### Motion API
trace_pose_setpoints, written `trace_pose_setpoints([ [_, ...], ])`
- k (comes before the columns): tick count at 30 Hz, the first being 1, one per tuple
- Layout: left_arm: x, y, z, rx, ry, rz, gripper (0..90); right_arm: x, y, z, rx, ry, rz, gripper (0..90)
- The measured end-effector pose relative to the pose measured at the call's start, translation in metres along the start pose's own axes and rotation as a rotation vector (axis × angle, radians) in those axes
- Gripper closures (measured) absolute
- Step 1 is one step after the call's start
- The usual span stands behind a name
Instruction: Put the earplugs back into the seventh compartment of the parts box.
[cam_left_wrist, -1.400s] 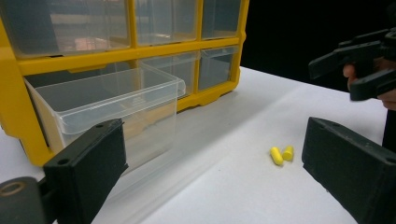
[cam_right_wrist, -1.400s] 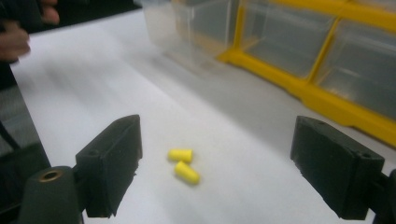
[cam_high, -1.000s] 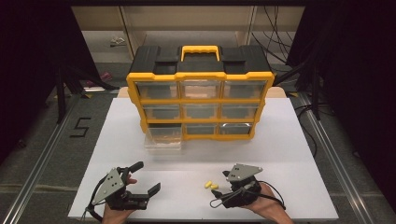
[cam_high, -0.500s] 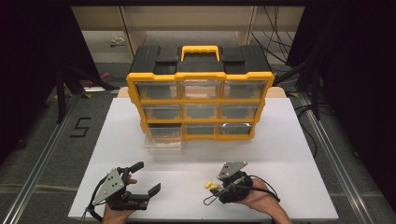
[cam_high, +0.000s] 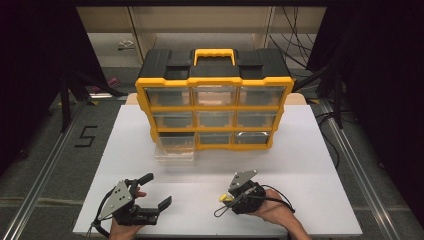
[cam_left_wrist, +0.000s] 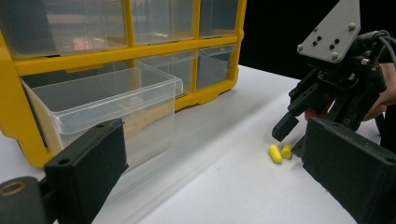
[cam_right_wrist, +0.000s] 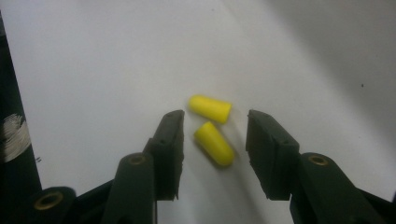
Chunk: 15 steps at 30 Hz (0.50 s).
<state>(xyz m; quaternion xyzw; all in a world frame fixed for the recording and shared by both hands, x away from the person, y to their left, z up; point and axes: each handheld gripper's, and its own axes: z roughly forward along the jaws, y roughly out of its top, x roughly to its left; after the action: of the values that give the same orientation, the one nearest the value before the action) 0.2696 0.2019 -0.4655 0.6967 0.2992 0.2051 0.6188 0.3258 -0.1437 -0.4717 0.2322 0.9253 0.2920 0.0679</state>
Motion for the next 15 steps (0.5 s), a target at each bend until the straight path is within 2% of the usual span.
trace_pose_setpoints([
  [8, 0.0006, -0.0001, -0.0001, 0.002, -0.002, -0.001, 6.7, -0.0021, -0.0011, 0.0055, 0.015, 0.014, 0.004, 62.1],
  [15, 0.0005, 0.0001, -0.0011, 0.001, -0.002, 0.001, 6.8, -0.0001, -0.0045, 0.0038, 0.005, 0.007, 0.005, 72.7],
])
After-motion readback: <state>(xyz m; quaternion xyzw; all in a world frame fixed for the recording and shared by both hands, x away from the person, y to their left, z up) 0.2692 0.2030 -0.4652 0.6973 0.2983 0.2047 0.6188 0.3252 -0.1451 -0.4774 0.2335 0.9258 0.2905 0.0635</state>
